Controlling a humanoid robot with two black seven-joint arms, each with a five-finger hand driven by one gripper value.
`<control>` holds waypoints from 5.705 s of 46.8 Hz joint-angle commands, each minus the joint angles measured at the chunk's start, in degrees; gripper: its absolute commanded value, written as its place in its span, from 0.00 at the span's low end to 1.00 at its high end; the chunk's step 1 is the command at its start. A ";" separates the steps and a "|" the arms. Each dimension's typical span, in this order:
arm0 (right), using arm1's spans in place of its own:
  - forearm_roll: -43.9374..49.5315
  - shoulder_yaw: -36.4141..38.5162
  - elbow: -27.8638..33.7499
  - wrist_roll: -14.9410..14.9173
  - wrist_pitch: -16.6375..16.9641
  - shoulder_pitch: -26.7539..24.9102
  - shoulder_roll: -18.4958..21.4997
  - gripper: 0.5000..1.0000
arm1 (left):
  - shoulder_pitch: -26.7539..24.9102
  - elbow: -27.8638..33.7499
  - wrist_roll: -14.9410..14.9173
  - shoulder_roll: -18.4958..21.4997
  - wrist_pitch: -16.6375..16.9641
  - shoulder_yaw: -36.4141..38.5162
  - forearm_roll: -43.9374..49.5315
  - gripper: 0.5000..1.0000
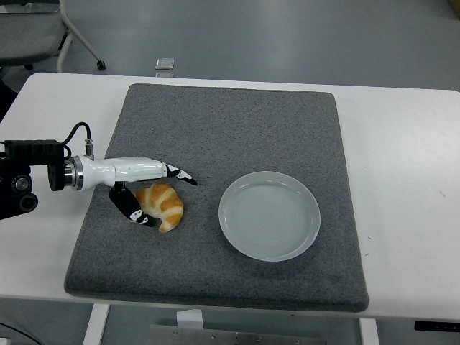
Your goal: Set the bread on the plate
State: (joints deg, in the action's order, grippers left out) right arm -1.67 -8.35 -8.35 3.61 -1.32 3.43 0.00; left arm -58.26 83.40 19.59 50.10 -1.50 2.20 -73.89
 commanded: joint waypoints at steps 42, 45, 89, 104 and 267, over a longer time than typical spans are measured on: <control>0.00 0.00 0.00 -0.01 0.00 0.00 0.00 0.86 | -0.27 -0.43 0.01 -0.18 0.18 -0.09 -7.14 0.33; 0.00 0.00 0.00 -0.01 0.00 0.00 0.00 0.86 | -0.36 -0.43 0.10 -0.18 0.18 -0.09 -7.23 0.21; 0.00 0.00 0.00 -0.01 0.00 0.00 0.00 0.86 | -8.97 -0.79 0.10 1.49 3.43 -5.18 -6.27 0.00; 0.00 0.00 0.00 -0.01 0.00 0.00 0.00 0.86 | -20.83 -0.78 0.36 2.72 1.94 -5.80 -6.18 0.00; 0.00 0.00 0.00 -0.01 0.00 0.00 0.00 0.86 | -9.06 -13.09 0.89 -32.97 1.76 -0.09 -25.25 0.00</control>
State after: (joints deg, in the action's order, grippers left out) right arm -1.67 -8.37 -8.35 3.60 -1.32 3.43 0.00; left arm -67.26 70.41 20.55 17.09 0.17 2.11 -99.23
